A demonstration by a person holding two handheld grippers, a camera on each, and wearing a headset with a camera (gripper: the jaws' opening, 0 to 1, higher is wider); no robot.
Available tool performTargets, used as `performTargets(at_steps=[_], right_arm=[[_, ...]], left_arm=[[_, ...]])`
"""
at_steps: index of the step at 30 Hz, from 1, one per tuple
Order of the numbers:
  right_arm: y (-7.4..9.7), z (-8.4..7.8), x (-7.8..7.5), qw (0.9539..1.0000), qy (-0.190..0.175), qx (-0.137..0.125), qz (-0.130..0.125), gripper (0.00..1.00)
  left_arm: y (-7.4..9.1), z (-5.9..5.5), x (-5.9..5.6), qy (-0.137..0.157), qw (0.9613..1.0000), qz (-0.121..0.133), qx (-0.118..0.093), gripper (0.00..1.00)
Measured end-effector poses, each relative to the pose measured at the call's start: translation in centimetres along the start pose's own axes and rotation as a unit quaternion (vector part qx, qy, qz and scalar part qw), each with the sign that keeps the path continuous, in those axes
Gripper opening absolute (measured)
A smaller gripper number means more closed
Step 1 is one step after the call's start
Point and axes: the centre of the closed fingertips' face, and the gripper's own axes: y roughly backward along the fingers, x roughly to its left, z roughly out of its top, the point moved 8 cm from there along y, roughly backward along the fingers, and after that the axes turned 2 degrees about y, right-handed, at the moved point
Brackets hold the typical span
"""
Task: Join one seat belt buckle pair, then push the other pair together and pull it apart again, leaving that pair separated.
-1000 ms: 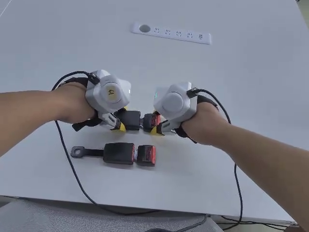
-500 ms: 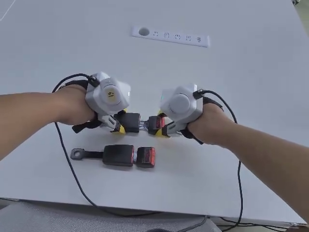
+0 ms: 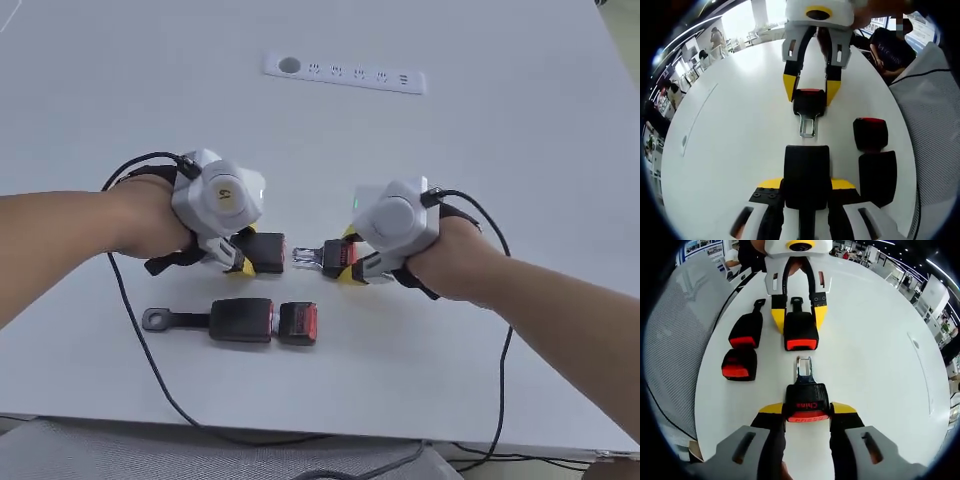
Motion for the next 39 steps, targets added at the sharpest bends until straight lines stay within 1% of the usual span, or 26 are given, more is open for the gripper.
performTargets(at_steps=[2, 10, 16, 19, 25, 29, 30, 39], right_arm=[[0.5, -0.9, -0.1, 0.9999, -0.013, -0.003, 0.001, 0.32], [2.1, -3.6, 0.3, 0.9998, -0.016, 0.012, 0.001, 0.32], [3.2, -4.9, 0.6, 0.9995, -0.023, 0.020, 0.000, 0.33], [3.8, -5.6, 0.9, 0.9993, -0.024, 0.028, -0.002, 0.33], [4.5, -6.4, 1.0, 0.9991, -0.027, 0.033, 0.000, 0.33], [4.4, -6.7, 1.0, 0.9988, -0.031, 0.036, 0.003, 0.33], [4.4, -6.7, 1.0, 0.9986, -0.038, 0.037, 0.002, 0.33], [4.3, -6.8, 0.5, 0.9987, -0.034, 0.038, -0.010, 0.39]], left_arm=[[0.0, 0.0, 0.0, 0.000, 1.0000, 0.001, -0.001, 0.33], [0.1, 0.0, -0.1, 0.002, 1.0000, 0.003, -0.002, 0.33], [0.1, 0.0, -0.1, 0.005, 1.0000, 0.006, -0.002, 0.33], [0.1, -0.1, -0.1, 0.012, 0.9999, 0.008, -0.002, 0.33], [0.2, 0.0, -0.2, 0.011, 0.9999, 0.009, 0.001, 0.33], [0.2, 0.0, -0.2, 0.010, 0.9999, 0.010, 0.000, 0.33], [0.2, 0.0, -0.2, 0.009, 0.9999, 0.010, 0.001, 0.33], [0.2, 0.3, -0.4, -0.009, 0.9998, 0.015, 0.008, 0.34]])
